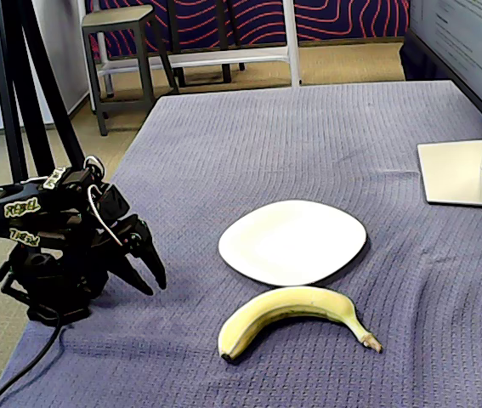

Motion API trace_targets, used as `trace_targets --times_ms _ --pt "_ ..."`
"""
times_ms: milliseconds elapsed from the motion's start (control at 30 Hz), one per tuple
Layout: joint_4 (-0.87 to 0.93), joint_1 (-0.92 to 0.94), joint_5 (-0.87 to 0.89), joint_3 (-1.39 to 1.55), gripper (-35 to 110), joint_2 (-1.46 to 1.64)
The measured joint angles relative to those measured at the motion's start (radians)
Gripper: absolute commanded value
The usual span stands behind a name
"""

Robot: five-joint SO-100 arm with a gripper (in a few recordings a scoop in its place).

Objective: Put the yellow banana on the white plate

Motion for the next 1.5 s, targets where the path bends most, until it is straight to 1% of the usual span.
trace_targets --times_ms 67,133,233,500,700,767,1000,1300,1500 --pt "-0.014 -0.006 0.003 -0.003 16 -0.012" --pt "-0.075 -0.038 0.048 -0.006 17 -0.049" --pt "-0.11 -0.04 0.081 -0.006 17 -0.064" --pt "-0.144 -0.049 0.094 -0.012 16 -0.074" --pt "-0.147 -0.057 0.156 -0.094 16 -0.14" --pt "-0.155 -0.08 0.189 -0.141 17 -0.184" --pt "-0.207 -0.074 0.316 -0.357 18 -0.42" --pt "-0.279 0.032 0.411 -0.545 19 -0.696" --pt "-0.293 0.098 0.456 -0.673 20 -0.877"
